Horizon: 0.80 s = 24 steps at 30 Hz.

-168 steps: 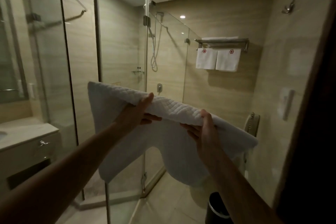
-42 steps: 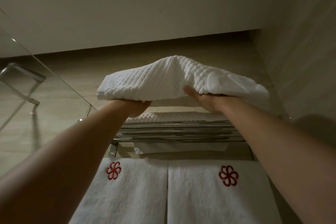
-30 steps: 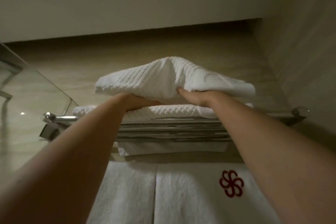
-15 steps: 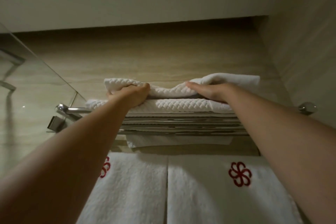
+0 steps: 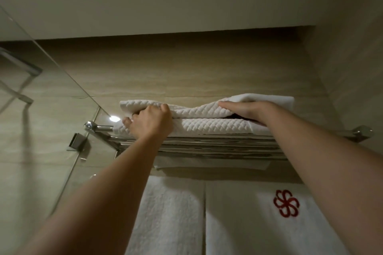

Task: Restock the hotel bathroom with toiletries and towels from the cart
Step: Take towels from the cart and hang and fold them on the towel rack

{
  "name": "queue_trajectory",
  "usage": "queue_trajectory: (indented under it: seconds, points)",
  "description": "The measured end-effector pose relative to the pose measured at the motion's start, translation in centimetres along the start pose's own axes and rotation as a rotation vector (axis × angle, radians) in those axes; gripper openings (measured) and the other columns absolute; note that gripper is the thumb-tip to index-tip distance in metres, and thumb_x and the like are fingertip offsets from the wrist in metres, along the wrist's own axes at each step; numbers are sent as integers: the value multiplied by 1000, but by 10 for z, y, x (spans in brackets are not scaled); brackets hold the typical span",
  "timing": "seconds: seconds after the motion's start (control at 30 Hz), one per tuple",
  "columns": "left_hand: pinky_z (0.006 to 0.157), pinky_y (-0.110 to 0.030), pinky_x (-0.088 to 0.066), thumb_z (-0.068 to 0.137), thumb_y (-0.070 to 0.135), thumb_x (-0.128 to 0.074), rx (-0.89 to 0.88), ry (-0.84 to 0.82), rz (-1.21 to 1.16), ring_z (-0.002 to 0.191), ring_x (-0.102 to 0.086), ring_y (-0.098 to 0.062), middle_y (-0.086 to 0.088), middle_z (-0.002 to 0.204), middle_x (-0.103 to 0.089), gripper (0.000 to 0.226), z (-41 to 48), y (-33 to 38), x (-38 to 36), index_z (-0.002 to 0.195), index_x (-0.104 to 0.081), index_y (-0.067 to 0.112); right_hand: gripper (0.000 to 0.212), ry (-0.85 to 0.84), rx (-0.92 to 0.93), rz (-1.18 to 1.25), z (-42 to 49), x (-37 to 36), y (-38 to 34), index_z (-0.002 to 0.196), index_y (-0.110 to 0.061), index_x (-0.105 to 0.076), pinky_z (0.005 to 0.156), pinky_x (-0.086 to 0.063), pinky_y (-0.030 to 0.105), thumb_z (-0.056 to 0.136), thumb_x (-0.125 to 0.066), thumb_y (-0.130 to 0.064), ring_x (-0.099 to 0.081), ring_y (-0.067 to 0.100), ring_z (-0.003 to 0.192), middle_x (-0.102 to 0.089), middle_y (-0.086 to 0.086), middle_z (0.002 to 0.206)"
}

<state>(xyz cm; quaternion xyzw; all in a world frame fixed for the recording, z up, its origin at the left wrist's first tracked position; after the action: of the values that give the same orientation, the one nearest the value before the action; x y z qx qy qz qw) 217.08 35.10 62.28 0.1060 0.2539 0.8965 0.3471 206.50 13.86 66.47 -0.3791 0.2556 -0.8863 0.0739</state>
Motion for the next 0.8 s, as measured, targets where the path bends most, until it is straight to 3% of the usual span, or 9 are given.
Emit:
queue_trajectory:
  seconds: [0.1,0.23,0.37,0.47,0.53,0.63,0.7,0.8]
  points:
    - [96,-44,-29,93,36,-23,0,19,-85,98,-53,-31,-18,104,-63,45,5,-5,2,98,-61,11,80,-36,36,-52,2,-7,-5,144,-26,-32,93,-27,38,81,-33,-76,-33,27,133,-29,6,152]
    - [91,-42,-31,93,35,-25,-11,74,-128,90,-51,-29,-19,96,-62,41,4,-10,2,83,-56,10,81,-50,35,-53,0,-8,-5,143,-25,-34,87,-25,38,80,-34,-76,-32,28,133,-28,6,152]
    - [100,-44,-28,93,39,-28,6,150,-125,105,-46,-33,-21,104,-59,48,-9,-16,-2,94,-60,3,90,-16,18,-35,0,-7,-2,145,-21,-30,98,-28,42,76,-38,-78,-30,31,135,-25,10,153]
    - [103,-43,-28,90,42,-44,37,235,-291,107,-43,-30,-17,111,-51,41,-13,-23,6,105,-50,4,95,16,13,-29,1,-8,0,147,-20,-25,104,-27,45,74,-40,-80,-29,32,136,-22,11,154]
    - [92,-36,-31,88,39,-51,-62,298,-343,94,-40,-23,-11,101,-50,28,-18,-24,11,94,-44,12,97,38,22,-23,1,-8,1,147,-19,-23,104,-27,45,74,-41,-80,-28,33,136,-21,11,154]
    - [79,-30,-23,84,34,-53,-336,371,-208,85,-35,-18,-5,91,-46,20,-33,-11,16,86,-39,19,95,44,43,-26,-1,-8,1,148,-19,-19,104,-26,45,76,-40,-78,-26,32,137,-18,10,155]
    - [86,-32,-26,85,42,-48,-508,331,-117,93,-38,-19,-6,102,-49,26,-37,6,16,96,-46,18,95,37,44,-27,-3,-9,1,149,-19,-18,105,-26,45,76,-39,-78,-25,32,137,-16,10,156]
    - [112,-40,-16,87,63,-22,-643,89,44,122,-42,-20,-5,128,-50,63,-28,26,8,121,-47,17,98,12,36,-29,-5,-11,2,149,-21,-15,108,-24,46,75,-37,-81,-22,33,139,-13,10,157]
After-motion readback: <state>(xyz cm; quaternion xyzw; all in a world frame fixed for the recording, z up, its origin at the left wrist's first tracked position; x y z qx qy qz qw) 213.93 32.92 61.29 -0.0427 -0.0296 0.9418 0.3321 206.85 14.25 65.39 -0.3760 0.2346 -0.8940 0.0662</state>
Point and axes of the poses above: each hand's wrist, its own z-axis towards the middle knuckle, its own x-axis out of the back of the hand, y = z × x, the point moved 4 cm from there along z, towards the middle knuckle
